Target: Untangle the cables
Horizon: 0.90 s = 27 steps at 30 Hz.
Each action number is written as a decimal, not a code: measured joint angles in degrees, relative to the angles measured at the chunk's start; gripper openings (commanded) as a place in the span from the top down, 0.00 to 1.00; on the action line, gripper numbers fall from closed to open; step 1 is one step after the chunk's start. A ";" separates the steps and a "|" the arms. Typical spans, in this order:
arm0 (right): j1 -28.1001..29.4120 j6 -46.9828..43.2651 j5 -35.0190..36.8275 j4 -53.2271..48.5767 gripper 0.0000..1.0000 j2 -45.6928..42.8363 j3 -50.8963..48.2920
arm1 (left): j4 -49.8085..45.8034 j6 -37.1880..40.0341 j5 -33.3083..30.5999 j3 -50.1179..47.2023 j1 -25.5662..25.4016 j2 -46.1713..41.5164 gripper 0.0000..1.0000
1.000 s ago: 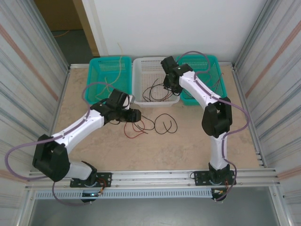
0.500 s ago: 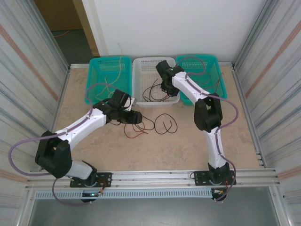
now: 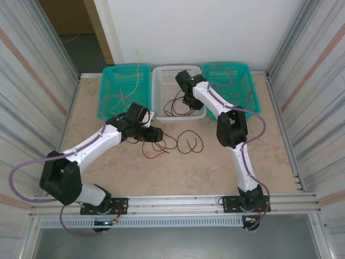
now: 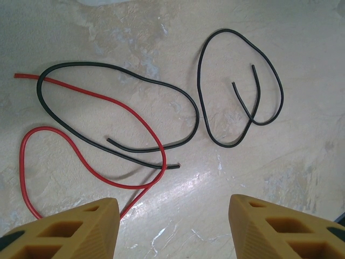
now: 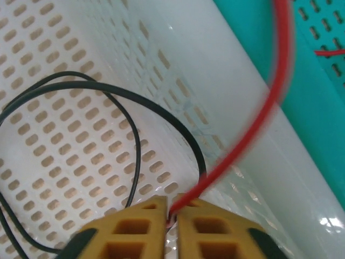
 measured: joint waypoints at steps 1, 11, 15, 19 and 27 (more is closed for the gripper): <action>0.00 0.00 0.00 -0.04 0.97 0.33 0.59 | -0.02 0.02 0.00 -0.04 0.00 -0.17 0.44; 1.66 -4.76 2.56 -0.98 1.00 -0.79 5.70 | 0.00 0.42 0.00 -0.04 0.00 -0.42 0.44; 1.25 -10.71 3.19 -2.01 1.00 -5.20 5.70 | 0.00 0.42 0.02 -0.04 -0.39 -0.42 0.44; -2.69 -17.29 2.64 -3.02 1.00 -12.50 5.66 | 0.02 0.37 0.02 -0.04 -0.63 -0.42 0.44; -16.74 -29.92 -2.12 -4.87 1.00 -21.70 4.74 | 0.85 -0.52 -0.28 -0.07 -1.55 -0.11 0.46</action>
